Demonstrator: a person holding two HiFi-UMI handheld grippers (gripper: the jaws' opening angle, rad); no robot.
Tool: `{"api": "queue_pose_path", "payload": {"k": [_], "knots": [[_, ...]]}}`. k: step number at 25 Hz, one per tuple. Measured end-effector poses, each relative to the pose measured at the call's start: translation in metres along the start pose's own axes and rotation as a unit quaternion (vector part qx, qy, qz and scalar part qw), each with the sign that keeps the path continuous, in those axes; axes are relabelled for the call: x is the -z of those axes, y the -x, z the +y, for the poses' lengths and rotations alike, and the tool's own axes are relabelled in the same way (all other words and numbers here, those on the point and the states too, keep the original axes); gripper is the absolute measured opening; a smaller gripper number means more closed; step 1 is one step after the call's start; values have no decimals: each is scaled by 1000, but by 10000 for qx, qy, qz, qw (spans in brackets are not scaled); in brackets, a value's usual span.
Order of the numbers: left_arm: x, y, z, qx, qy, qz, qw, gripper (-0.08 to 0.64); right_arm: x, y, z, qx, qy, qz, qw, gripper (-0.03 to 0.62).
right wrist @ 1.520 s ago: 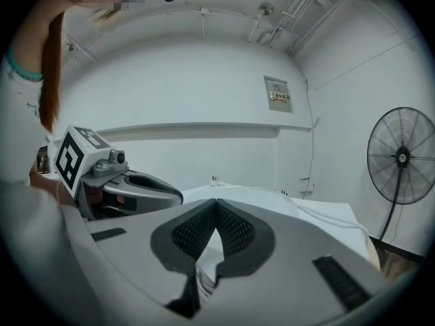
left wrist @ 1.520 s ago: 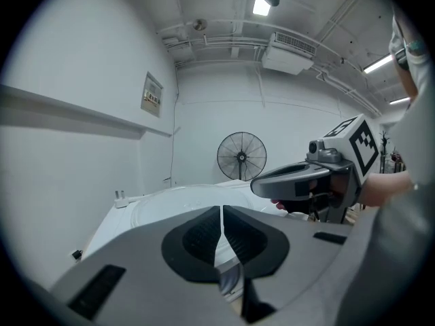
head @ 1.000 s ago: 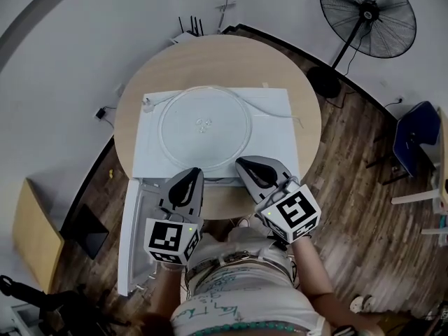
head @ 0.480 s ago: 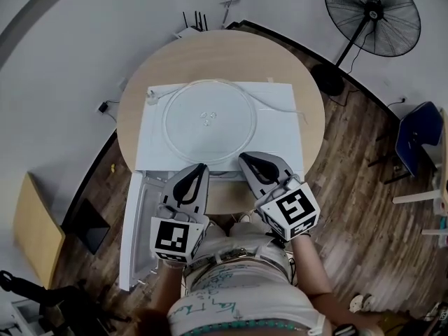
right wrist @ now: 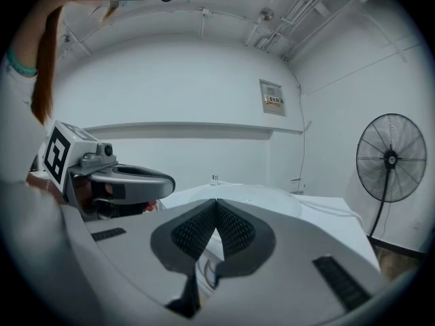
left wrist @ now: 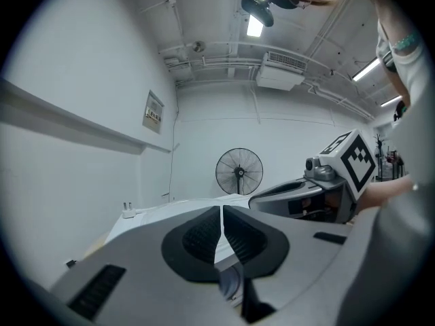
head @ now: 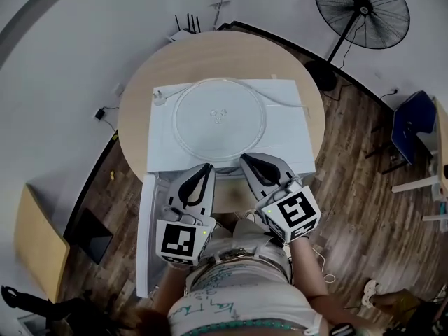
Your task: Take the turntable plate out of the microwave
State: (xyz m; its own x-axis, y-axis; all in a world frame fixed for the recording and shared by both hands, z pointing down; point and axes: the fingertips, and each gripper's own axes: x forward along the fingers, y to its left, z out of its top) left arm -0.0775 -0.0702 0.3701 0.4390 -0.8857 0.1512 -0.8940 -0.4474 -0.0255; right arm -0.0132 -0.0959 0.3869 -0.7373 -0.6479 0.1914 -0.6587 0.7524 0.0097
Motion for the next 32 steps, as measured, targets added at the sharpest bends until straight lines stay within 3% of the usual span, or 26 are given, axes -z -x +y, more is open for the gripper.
{"api": "queue_pose_path", "payload": {"k": [17, 23, 26, 32], "knots": [[-11, 16, 7, 274, 151, -312, 9990, 21, -15, 5, 36, 418, 74, -307, 9986, -9], [-15, 9, 2, 176, 129, -428, 9988, 23, -15, 12, 33, 340, 96, -329, 9988, -9], [-17, 6, -1, 170, 107, -437, 9988, 21, -13, 12, 32, 282, 44, -112, 9995, -9], [-17, -1, -2, 98, 232, -370, 9990, 22, -15, 8, 25, 124, 99, -305, 9994, -9]]}}
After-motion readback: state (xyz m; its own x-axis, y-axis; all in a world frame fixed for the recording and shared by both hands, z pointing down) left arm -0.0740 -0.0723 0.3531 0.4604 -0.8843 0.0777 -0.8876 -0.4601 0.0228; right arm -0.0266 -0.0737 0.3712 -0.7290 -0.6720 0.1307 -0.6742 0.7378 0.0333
